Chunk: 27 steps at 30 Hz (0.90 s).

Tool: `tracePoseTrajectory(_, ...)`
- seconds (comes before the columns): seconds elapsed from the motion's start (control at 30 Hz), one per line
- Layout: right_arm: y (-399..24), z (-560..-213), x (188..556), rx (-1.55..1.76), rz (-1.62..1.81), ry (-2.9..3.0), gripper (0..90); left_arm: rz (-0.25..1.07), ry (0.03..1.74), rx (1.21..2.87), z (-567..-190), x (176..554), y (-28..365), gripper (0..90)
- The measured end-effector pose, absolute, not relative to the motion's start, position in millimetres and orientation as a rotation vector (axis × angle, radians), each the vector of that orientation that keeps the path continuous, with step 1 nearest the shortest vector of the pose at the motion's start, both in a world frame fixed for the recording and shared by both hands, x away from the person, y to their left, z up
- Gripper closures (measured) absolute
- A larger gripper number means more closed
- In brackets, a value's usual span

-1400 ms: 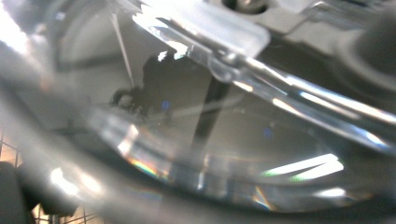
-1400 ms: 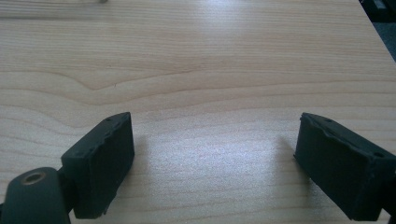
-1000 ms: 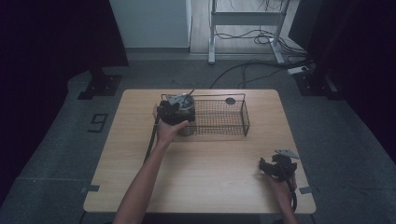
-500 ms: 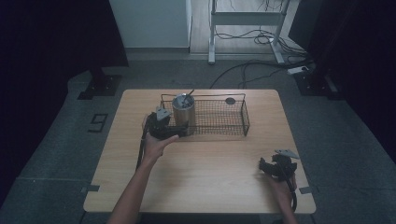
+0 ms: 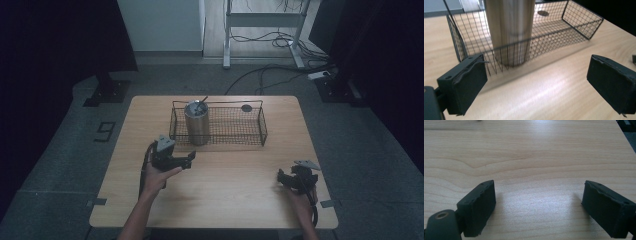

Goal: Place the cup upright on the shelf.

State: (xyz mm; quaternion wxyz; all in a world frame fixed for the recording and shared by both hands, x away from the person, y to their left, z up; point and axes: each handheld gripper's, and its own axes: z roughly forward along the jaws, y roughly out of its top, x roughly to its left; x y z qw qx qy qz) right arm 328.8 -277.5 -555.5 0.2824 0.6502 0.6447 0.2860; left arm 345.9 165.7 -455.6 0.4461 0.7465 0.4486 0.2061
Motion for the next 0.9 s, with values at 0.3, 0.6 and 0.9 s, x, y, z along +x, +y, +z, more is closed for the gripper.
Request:
tracePoseTrajectory(0.3,-277.4,-555.5,328.7,1.748,0.764,1.72,11.3,0.477,1.149,1.861,-482.7,312.8,189.8,4.5)
tracePoseTrajectory(0.6,-277.4,-555.5,328.7,1.748,0.764,1.719,11.3,0.511,1.164,1.918,-500.9,300.2,198.9,6.8)
tracePoseTrajectory(0.9,-277.5,-555.5,328.7,1.748,0.764,1.718,11.5,0.504,1.21,1.902,-509.9,301.8,204.3,8.4)
